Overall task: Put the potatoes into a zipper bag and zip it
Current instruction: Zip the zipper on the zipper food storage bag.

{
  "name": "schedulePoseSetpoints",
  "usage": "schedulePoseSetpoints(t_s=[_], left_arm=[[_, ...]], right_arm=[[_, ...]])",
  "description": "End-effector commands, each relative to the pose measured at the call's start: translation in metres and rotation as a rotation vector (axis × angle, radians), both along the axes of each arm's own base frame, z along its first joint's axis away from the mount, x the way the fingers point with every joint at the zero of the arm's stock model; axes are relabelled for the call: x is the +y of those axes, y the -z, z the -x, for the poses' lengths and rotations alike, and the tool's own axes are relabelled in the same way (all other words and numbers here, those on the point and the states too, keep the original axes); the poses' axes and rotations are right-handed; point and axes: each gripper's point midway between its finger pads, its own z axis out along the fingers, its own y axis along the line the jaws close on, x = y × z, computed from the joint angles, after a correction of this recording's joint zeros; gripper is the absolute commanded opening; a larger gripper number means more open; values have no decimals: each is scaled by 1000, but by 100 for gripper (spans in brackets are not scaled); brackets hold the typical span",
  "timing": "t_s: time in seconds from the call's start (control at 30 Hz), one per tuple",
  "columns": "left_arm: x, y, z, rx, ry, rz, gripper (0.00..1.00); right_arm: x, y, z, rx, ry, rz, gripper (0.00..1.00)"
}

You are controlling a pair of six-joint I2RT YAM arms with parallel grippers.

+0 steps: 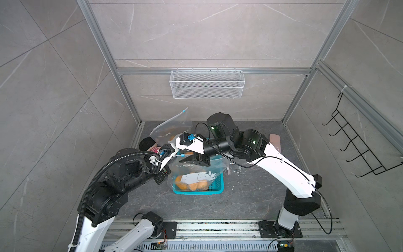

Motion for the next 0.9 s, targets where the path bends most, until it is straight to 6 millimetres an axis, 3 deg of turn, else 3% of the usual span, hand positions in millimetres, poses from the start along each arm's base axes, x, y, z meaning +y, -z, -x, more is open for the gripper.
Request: schedulePoseSetpoints(t_s=[0.0, 0.17, 0.37, 0.87], left_arm=[[-1, -9, -1, -12, -1, 25, 0], [-1, -7, -2, -12, -5, 20, 0], [-1, -6, -2, -7, -4, 9, 0], [9, -18, 3, -44, -39, 28, 0]], right_arm=[[1, 9, 3, -11, -11, 36, 36], [-1, 10, 2, -32, -7, 45, 20], [-5, 9, 2, -44, -5, 49, 12], [-24, 8, 3, -110, 19, 78, 9]])
